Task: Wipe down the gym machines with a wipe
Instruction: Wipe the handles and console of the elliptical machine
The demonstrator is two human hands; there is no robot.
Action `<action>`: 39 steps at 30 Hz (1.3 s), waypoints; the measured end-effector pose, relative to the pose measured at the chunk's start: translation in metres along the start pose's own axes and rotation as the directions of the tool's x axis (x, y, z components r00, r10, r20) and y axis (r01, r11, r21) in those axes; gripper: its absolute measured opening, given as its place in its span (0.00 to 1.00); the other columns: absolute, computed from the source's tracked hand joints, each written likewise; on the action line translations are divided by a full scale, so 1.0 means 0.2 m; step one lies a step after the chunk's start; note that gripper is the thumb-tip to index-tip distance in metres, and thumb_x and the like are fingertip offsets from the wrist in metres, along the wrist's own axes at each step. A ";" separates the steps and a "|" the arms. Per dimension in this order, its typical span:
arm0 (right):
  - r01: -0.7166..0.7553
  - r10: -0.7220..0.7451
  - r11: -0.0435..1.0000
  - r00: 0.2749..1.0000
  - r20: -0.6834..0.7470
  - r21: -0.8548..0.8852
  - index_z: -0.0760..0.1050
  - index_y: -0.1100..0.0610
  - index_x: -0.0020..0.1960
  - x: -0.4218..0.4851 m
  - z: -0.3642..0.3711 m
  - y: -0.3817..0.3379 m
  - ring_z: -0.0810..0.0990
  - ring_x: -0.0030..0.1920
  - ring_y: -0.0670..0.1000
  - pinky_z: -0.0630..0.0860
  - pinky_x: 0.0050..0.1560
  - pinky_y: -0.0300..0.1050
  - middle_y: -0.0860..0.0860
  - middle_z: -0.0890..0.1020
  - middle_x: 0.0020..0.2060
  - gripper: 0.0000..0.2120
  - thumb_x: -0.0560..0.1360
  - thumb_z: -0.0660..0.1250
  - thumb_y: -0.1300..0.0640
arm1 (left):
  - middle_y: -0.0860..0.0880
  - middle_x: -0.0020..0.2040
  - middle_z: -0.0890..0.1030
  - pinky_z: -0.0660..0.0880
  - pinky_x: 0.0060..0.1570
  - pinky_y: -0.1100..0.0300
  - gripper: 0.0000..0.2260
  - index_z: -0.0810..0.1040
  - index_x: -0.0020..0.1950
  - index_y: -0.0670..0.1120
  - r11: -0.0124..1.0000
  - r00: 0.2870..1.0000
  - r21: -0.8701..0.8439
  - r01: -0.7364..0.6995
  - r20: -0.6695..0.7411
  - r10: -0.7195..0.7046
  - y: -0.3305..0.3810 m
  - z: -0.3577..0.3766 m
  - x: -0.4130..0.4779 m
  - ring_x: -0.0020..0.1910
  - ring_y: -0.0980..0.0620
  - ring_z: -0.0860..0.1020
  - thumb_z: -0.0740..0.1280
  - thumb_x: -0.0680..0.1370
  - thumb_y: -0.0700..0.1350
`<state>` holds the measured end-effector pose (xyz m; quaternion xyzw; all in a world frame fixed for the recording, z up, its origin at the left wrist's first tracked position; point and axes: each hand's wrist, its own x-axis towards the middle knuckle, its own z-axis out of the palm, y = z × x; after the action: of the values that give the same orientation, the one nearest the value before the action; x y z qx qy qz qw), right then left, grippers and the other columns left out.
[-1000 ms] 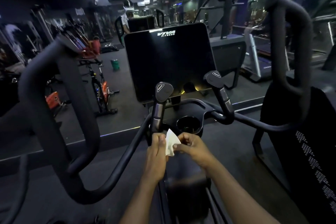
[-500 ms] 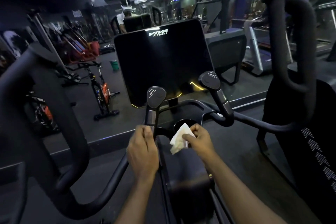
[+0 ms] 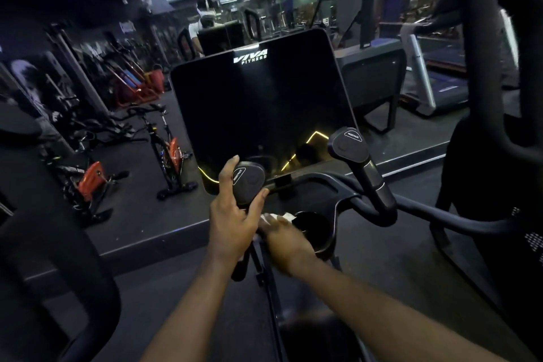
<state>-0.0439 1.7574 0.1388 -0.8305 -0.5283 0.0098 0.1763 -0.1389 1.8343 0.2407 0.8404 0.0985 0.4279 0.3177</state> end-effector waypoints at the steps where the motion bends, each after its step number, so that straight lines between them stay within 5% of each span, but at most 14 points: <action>1: 0.073 -0.065 0.988 0.996 0.065 -0.134 0.51 0.57 0.82 -0.01 0.07 0.00 0.52 0.81 0.56 0.52 0.79 0.50 0.54 0.55 0.81 0.30 0.83 0.56 0.52 | 0.59 0.56 0.79 0.75 0.52 0.72 0.34 0.63 0.78 0.45 1.000 1.000 -0.007 0.000 -0.003 0.000 -0.01 0.00 0.00 0.54 0.64 0.81 0.75 0.76 0.40; 4: 0.004 0.029 0.974 0.989 0.142 -0.228 0.38 0.57 0.82 0.09 0.12 0.04 0.37 0.81 0.53 0.38 0.80 0.51 0.53 0.40 0.82 0.34 0.84 0.48 0.44 | 0.61 0.55 0.78 0.75 0.50 0.73 0.34 0.63 0.78 0.43 1.000 1.000 -0.014 0.000 -0.007 0.000 0.00 0.01 0.00 0.53 0.65 0.80 0.75 0.76 0.38; 7: -0.115 0.144 0.979 0.975 0.171 -0.170 0.39 0.58 0.82 0.17 0.10 0.08 0.37 0.81 0.54 0.39 0.80 0.52 0.55 0.39 0.82 0.35 0.84 0.47 0.41 | 0.62 0.55 0.77 0.74 0.50 0.74 0.33 0.62 0.78 0.42 1.000 1.000 -0.016 -0.007 -0.004 0.007 0.00 0.01 -0.01 0.53 0.66 0.80 0.74 0.76 0.38; 11: 0.001 0.032 0.979 0.987 0.157 -0.205 0.39 0.58 0.82 0.02 0.18 0.02 0.34 0.80 0.53 0.37 0.80 0.51 0.53 0.38 0.81 0.37 0.83 0.45 0.37 | 0.62 0.54 0.77 0.74 0.48 0.75 0.33 0.62 0.78 0.43 1.000 1.000 -0.022 -0.004 -0.011 0.004 0.01 0.01 -0.01 0.52 0.67 0.80 0.74 0.76 0.39; 16: -0.418 0.417 0.908 0.902 0.110 -0.011 0.42 0.59 0.82 0.09 -0.03 0.22 0.36 0.81 0.51 0.36 0.80 0.50 0.54 0.40 0.82 0.36 0.84 0.42 0.37 | 0.63 0.55 0.77 0.73 0.51 0.75 0.33 0.62 0.78 0.42 1.000 1.000 -0.019 -0.013 -0.018 0.013 0.02 0.01 -0.01 0.54 0.68 0.79 0.74 0.77 0.39; 21: -0.399 0.397 0.917 0.912 0.101 0.002 0.38 0.58 0.82 -0.05 0.02 0.15 0.33 0.80 0.50 0.39 0.80 0.50 0.51 0.37 0.80 0.39 0.82 0.41 0.34 | 0.63 0.55 0.77 0.74 0.51 0.74 0.33 0.62 0.79 0.44 1.000 1.000 -0.017 -0.007 -0.024 0.006 0.01 0.01 -0.01 0.53 0.66 0.80 0.74 0.77 0.41; 27: -0.620 0.624 0.781 0.774 0.108 -0.070 0.35 0.62 0.80 0.02 0.00 0.06 0.31 0.80 0.54 0.32 0.77 0.58 0.55 0.36 0.80 0.39 0.81 0.37 0.35 | 0.60 0.53 0.79 0.76 0.50 0.71 0.33 0.62 0.79 0.46 1.000 1.000 -0.029 -0.003 -0.030 0.002 0.01 0.01 -0.01 0.51 0.64 0.81 0.73 0.77 0.42; 33: -0.786 0.784 0.618 0.618 0.051 0.016 0.37 0.65 0.80 0.12 -0.14 0.42 0.36 0.81 0.58 0.39 0.80 0.55 0.61 0.38 0.80 0.41 0.82 0.42 0.35 | 0.57 0.57 0.80 0.78 0.53 0.67 0.35 0.60 0.80 0.52 0.998 1.000 -0.059 0.006 -0.022 -0.007 -0.01 0.01 -0.02 0.55 0.61 0.81 0.73 0.77 0.44; 39: -0.771 0.771 0.637 0.637 0.004 0.033 0.37 0.65 0.81 0.07 -0.08 0.41 0.36 0.81 0.57 0.35 0.79 0.52 0.61 0.38 0.80 0.42 0.82 0.45 0.35 | 0.59 0.59 0.79 0.79 0.54 0.65 0.35 0.59 0.80 0.53 0.995 1.000 -0.097 0.011 0.008 -0.010 -0.03 0.01 -0.02 0.57 0.60 0.81 0.72 0.77 0.47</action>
<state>0.0379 1.7342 0.1308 -0.9736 -0.1231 0.0882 0.1711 -0.1390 1.8360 0.2343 0.8251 0.0807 0.4273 0.3606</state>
